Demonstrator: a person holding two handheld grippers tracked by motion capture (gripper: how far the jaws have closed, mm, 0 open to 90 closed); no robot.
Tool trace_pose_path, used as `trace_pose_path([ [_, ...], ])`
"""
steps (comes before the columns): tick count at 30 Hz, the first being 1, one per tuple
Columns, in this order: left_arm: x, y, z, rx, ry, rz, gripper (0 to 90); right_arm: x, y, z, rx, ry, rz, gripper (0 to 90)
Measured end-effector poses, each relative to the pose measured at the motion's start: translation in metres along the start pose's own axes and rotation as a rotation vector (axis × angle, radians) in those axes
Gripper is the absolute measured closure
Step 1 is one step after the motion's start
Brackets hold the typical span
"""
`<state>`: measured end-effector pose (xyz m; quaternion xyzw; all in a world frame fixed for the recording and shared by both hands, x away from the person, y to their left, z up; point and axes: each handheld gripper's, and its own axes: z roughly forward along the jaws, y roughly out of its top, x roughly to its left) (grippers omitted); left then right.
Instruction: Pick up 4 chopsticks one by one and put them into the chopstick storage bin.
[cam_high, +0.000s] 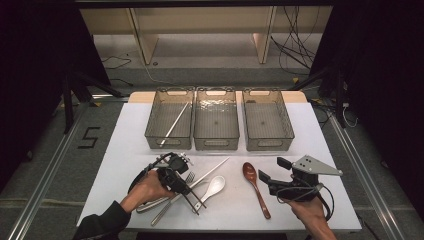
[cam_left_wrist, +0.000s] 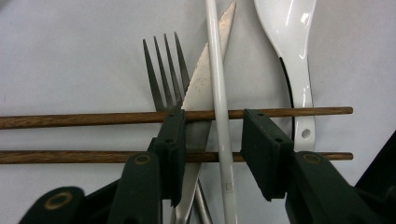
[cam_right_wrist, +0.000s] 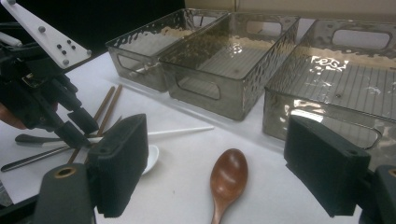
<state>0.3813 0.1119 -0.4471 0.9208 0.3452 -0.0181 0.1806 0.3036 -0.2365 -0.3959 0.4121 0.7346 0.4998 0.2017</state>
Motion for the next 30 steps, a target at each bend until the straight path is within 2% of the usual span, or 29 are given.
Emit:
trace_pose_path([
  [30,0.0052,-0.0013,0.0032,0.028,0.007,0.010,81.1,0.0006,0.0001,0.0002,0.000,0.000,-0.003,23.0],
])
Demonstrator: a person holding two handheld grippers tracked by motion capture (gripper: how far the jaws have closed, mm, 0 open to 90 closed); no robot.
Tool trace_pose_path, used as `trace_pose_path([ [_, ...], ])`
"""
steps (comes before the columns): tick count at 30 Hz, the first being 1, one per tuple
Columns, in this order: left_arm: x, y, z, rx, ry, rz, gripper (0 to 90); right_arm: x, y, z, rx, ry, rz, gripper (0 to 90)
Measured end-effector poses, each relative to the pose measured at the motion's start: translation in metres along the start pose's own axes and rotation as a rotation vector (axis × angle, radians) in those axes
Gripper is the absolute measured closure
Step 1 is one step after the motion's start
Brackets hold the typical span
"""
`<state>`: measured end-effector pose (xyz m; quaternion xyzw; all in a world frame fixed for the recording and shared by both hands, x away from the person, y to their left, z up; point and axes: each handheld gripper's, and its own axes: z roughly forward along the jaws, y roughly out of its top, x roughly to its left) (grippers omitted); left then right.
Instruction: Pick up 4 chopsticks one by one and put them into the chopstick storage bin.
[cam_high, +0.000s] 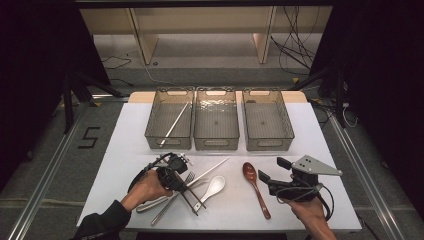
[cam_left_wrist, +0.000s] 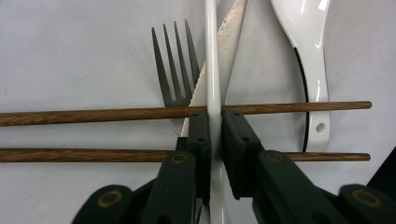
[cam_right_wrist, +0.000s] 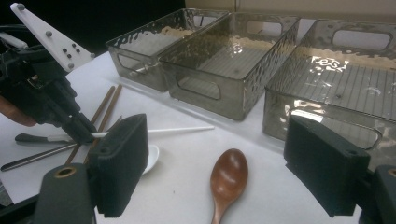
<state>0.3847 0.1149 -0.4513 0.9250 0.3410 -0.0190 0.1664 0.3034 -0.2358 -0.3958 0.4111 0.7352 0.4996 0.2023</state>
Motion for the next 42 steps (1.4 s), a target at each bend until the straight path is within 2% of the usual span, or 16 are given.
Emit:
trace_pose_path([
  [7,-0.001,0.000,-0.001,-0.007,0.014,0.023,83.0,0.000,0.000,0.000,-0.001,0.000,0.000,23.0],
  [21,0.000,0.000,-0.022,-0.115,-0.009,0.046,83.4,0.000,0.000,0.000,-0.001,0.000,0.001,23.0],
  [33,0.006,0.002,-0.044,-0.235,-0.012,0.022,83.4,-0.001,0.000,0.000,0.000,0.000,0.003,23.0],
  [36,0.011,0.003,-0.049,-0.261,0.003,0.018,83.4,-0.001,0.000,0.000,0.002,0.001,0.004,23.0],
  [42,0.022,0.007,-0.059,-0.311,0.008,-0.008,83.4,-0.001,0.000,0.000,0.001,-0.001,0.004,23.0],
])
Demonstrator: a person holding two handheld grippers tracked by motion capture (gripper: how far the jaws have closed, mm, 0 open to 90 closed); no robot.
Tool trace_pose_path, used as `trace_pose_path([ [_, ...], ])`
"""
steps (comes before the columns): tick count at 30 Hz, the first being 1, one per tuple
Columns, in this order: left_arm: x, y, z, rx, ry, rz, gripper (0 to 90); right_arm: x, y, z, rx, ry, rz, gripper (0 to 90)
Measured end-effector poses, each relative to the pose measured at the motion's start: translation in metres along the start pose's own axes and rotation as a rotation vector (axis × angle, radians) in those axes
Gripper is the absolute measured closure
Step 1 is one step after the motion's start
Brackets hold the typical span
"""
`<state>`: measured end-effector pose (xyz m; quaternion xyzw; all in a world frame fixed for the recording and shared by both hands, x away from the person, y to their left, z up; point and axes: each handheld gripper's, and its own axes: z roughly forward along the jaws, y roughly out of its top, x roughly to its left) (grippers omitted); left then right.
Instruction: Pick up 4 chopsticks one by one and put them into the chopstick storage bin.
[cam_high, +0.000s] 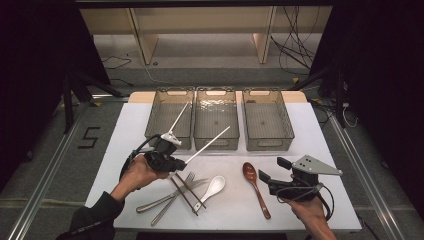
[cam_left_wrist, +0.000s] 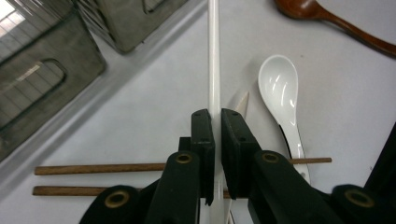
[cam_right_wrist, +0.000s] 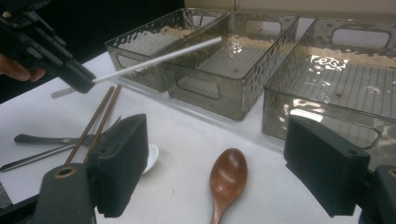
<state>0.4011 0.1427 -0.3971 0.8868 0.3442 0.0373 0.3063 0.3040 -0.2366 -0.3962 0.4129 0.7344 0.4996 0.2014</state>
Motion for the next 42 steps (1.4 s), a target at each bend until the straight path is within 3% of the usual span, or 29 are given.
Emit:
trace_pose_path([
  [12,0.028,0.013,-0.012,-0.081,0.040,-0.059,83.4,-0.001,0.000,0.000,0.003,-0.002,0.006,23.0],
  [24,0.062,0.019,-0.020,-0.159,0.099,-0.151,83.4,-0.001,0.000,0.000,0.002,-0.001,0.011,22.9],
  [42,0.102,0.032,-0.024,-0.191,0.180,-0.228,83.4,-0.001,0.000,0.000,0.002,0.000,0.012,23.0],
])
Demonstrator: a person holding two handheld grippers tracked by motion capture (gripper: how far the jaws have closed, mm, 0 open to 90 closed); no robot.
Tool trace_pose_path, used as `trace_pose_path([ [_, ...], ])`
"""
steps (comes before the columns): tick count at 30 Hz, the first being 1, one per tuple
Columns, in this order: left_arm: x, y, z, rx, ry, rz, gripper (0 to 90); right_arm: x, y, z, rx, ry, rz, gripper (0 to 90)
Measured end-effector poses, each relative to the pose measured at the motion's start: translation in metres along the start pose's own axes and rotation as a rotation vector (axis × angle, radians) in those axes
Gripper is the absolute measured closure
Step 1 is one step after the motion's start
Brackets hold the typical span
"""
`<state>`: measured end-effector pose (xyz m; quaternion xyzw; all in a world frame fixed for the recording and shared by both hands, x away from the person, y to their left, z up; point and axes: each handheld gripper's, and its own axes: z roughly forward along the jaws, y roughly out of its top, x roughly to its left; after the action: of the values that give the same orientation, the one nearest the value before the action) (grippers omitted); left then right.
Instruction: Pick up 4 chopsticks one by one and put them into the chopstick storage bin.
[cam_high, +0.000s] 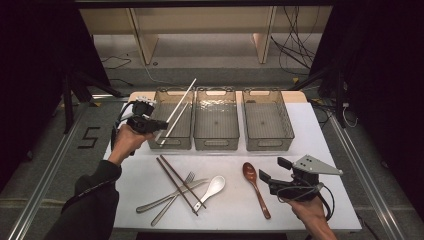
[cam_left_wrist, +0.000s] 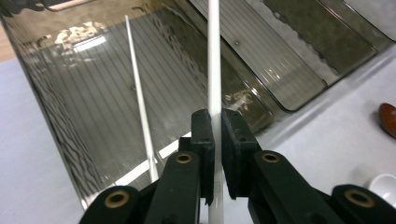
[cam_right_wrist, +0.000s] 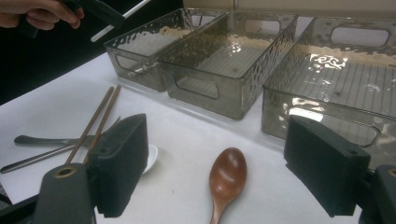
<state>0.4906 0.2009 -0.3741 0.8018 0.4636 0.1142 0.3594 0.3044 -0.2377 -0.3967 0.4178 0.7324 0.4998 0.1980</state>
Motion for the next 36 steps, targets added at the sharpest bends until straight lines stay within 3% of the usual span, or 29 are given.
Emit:
trace_pose_path([
  [14,0.027,0.011,0.020,0.021,0.056,-0.058,83.4,-0.001,0.000,0.000,0.000,0.003,0.003,23.0],
  [36,0.043,0.006,0.039,0.074,0.115,-0.121,83.1,0.000,0.000,0.000,-0.002,0.005,0.004,23.0],
])
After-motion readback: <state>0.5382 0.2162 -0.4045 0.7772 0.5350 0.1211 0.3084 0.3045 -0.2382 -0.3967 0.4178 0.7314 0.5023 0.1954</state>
